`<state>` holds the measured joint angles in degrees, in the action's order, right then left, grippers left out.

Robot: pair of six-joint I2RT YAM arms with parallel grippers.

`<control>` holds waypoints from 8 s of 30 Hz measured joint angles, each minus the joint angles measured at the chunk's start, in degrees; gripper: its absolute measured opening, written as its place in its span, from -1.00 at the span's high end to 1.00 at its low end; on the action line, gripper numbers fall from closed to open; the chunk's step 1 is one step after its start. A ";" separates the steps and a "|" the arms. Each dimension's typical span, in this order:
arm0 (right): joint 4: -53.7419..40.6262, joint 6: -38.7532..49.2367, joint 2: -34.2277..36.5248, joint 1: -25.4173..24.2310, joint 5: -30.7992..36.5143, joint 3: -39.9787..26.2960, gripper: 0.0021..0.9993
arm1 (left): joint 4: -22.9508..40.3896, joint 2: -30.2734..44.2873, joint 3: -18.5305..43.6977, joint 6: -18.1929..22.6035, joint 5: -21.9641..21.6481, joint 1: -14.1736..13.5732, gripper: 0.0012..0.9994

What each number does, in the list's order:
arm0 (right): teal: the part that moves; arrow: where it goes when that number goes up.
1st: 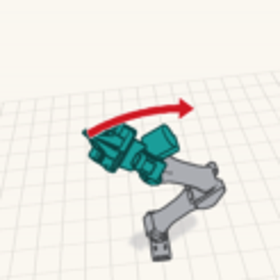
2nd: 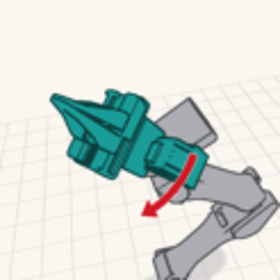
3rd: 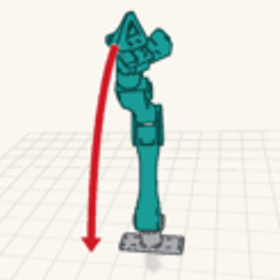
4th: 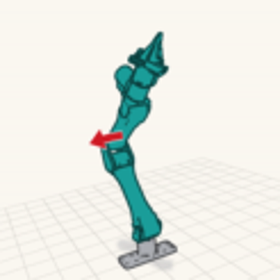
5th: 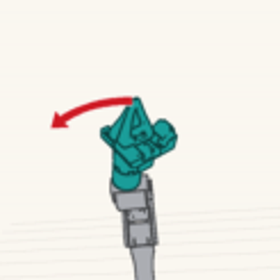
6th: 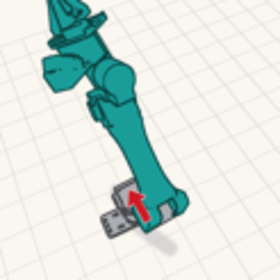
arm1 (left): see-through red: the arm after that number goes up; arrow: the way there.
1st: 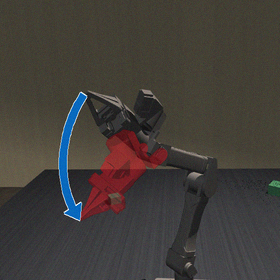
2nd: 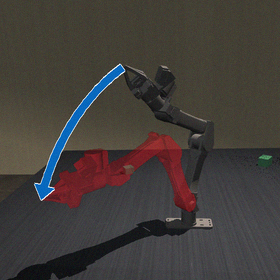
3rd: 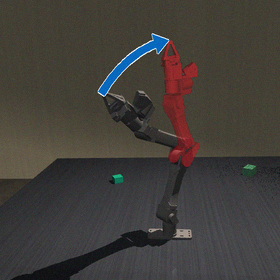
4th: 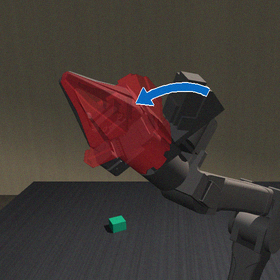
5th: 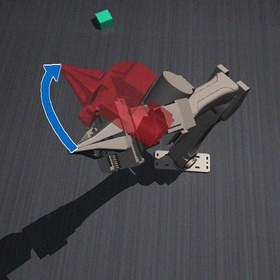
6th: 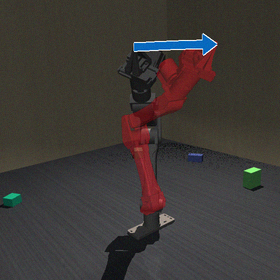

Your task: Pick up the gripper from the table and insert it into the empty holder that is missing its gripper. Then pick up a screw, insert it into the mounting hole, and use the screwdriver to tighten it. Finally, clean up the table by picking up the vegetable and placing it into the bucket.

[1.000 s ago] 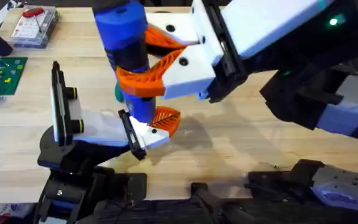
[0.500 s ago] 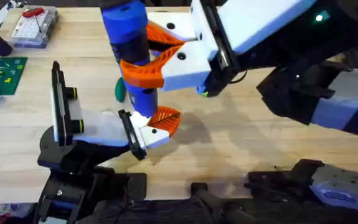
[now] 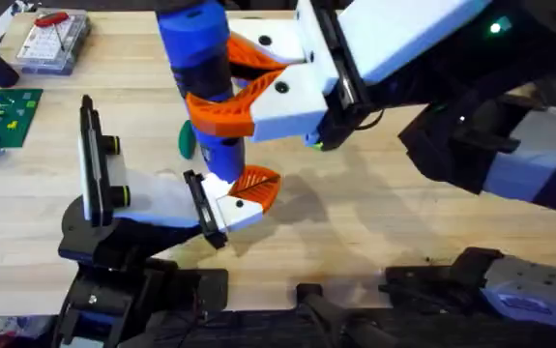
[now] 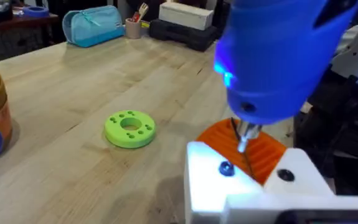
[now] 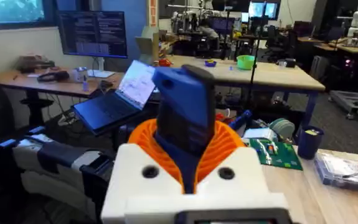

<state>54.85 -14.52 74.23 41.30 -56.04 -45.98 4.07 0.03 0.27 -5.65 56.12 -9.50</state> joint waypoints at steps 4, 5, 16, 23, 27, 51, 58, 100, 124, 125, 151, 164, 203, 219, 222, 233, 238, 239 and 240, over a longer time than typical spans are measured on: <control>0.02 0.00 0.01 -0.02 -0.01 -0.02 0.91 | -0.01 -0.02 0.00 0.00 0.00 0.00 0.97; 0.03 0.00 0.02 -0.02 0.01 -0.02 0.91 | 0.01 -0.02 0.00 0.00 0.00 0.00 0.97; -5.15 -0.70 0.16 -1.06 -0.52 -6.03 0.91 | -0.02 -0.02 0.00 0.00 -0.01 0.00 0.97; -7.08 -0.72 0.16 -1.40 -1.06 -8.31 0.91 | -0.02 0.00 0.00 0.00 -0.02 0.00 0.97; -7.30 -1.48 0.18 -1.40 -1.52 -8.31 0.91 | 0.00 -0.02 0.00 0.00 -0.02 0.00 0.97; -6.48 -0.67 2.13 -1.33 -6.20 -7.59 0.91 | -0.02 -0.02 0.00 0.00 -0.02 0.00 0.97; -5.25 -0.39 4.62 -0.54 -6.27 -6.67 0.91 | -0.02 0.00 0.00 0.00 -0.02 0.00 0.97; -3.58 3.71 5.01 -0.04 -6.40 -5.16 0.91 | -0.02 -0.02 0.00 0.00 -0.02 0.00 0.97; -3.67 2.97 5.01 -0.04 -6.40 -5.16 0.91 | -0.02 -0.02 0.00 0.00 -0.01 0.00 0.97; -3.67 2.97 5.01 -0.04 -6.41 -5.16 0.91 | 0.00 -0.01 0.00 0.00 -0.01 0.00 0.97; -3.61 3.58 5.22 0.63 -6.40 -5.16 0.91 | 0.01 -0.01 0.00 0.00 -0.02 0.00 0.97; -3.54 4.28 5.51 0.63 -6.40 -5.16 0.91 | 0.07 -0.01 0.00 0.00 -0.03 0.00 0.97; -2.80 1.29 5.84 -0.41 -9.51 -7.09 0.91 | -0.64 -0.02 0.04 0.04 -0.16 0.00 0.97; -20.15 -0.49 5.92 -7.81 -18.75 -25.55 0.91 | -0.19 -0.02 0.02 0.00 -0.20 0.00 0.97; -20.31 -0.26 6.30 -10.61 -21.18 -25.55 0.91 | -0.19 -0.02 0.02 0.00 -0.20 0.00 0.97; -27.98 0.36 15.23 -27.87 -21.77 -25.64 0.91 | -0.19 0.00 0.02 0.00 -0.19 0.00 0.97; -33.03 5.65 18.35 -29.53 -12.37 -25.72 0.91 | -0.19 -0.02 0.02 0.00 -0.18 0.00 0.97; -36.85 7.80 18.65 -29.13 -9.89 -25.92 0.91 | -0.19 -0.02 0.02 0.00 -0.20 0.00 0.97; -40.82 10.39 18.92 -28.59 -7.42 -25.94 0.91 | -0.21 -0.02 0.02 0.00 -0.19 0.00 0.97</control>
<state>14.03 -4.14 93.15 12.71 -63.45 -71.92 3.86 0.01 0.30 -5.65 55.93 -9.50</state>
